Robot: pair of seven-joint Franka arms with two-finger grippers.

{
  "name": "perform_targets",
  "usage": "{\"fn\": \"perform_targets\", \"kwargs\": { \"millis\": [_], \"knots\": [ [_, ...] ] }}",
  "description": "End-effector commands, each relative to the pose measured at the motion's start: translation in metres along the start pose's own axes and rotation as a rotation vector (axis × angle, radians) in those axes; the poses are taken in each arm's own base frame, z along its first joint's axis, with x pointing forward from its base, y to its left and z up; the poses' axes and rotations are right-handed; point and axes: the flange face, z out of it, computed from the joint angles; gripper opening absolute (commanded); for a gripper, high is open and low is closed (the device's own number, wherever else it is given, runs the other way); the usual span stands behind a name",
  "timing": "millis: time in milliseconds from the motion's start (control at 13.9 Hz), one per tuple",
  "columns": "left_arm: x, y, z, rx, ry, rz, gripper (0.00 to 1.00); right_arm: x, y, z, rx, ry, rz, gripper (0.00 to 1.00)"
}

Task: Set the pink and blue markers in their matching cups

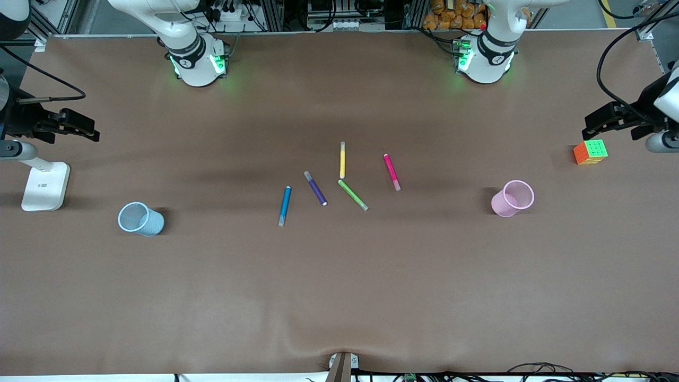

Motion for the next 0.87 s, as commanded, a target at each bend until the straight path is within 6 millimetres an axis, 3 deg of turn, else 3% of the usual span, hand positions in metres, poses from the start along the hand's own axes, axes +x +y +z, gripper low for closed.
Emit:
{"fn": "perform_targets", "kwargs": {
  "millis": [0,216,577,794],
  "knots": [
    [0.003,0.003,0.016,-0.003,-0.055,0.000,1.00,0.001,0.000,0.002,-0.010,0.000,-0.008,1.00],
    [0.006,0.010,0.039,0.019,-0.117,-0.002,1.00,0.001,0.000,0.002,-0.010,0.000,-0.008,1.00],
    [0.036,0.016,0.082,0.001,-0.156,0.002,1.00,0.003,-0.001,0.007,-0.010,-0.017,-0.008,1.00],
    [0.049,0.041,0.105,0.014,-0.189,-0.038,1.00,0.007,-0.001,0.013,-0.005,-0.031,-0.008,1.00]
  ]
}}
